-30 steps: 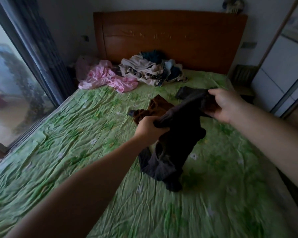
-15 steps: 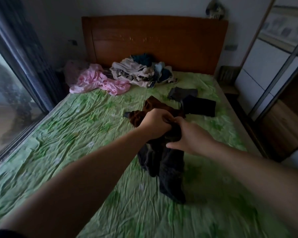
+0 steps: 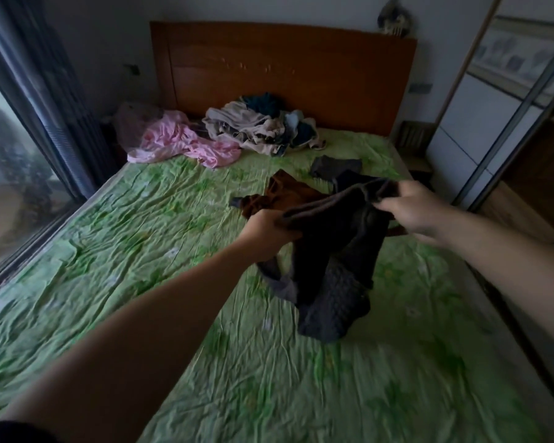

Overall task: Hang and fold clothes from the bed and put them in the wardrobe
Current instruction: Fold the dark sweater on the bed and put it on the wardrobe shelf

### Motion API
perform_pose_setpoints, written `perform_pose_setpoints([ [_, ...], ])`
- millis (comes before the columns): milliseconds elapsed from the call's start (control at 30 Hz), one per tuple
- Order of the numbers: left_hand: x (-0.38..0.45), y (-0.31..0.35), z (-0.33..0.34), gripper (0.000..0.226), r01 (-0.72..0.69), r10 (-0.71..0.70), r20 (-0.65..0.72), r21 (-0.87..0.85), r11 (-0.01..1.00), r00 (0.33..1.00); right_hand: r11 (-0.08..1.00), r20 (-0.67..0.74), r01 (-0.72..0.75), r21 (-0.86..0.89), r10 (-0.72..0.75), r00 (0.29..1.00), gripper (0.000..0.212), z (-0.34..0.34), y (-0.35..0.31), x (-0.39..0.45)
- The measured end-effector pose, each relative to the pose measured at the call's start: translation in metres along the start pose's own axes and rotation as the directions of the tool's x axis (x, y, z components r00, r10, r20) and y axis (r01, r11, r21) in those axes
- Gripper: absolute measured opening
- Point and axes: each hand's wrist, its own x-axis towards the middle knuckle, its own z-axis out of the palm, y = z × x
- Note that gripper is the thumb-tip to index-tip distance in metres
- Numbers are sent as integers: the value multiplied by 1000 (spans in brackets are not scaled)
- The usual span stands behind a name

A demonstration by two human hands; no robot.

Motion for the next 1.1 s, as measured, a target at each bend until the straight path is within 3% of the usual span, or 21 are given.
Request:
perform_pose_setpoints([
  [133, -22, 37, -26, 10, -44, 38, -49, -124, 991, 998, 986, -30, -26, 164, 31, 999, 20, -20, -5, -26],
  [367, -90, 126, -39, 12, -212, 215, -138, 40, 976, 967, 973, -52, 96, 210, -87, 995, 25, -65, -22, -110],
  [433, -110, 150, -43, 9, -270, 275, -162, 52, 961, 948, 963, 15, 154, 221, -161, 987, 31, -78, -29, -140],
  [600, -154, 196, -52, 13, -354, 392, -263, 181, 918, 882, 943, 69, 268, -198, -259, 963, 40, -111, -42, -190],
  [700, -165, 203, -58, 9, -373, 413, -282, 186, 909, 866, 880, 86, 347, -325, -338, 937, 19, -126, -44, -207],
  [1100, -140, 156, -46, 14, -344, 426, -149, 385, 856, 893, 862, 155, 267, -431, -221, 963, 11, -125, -6, -169],
])
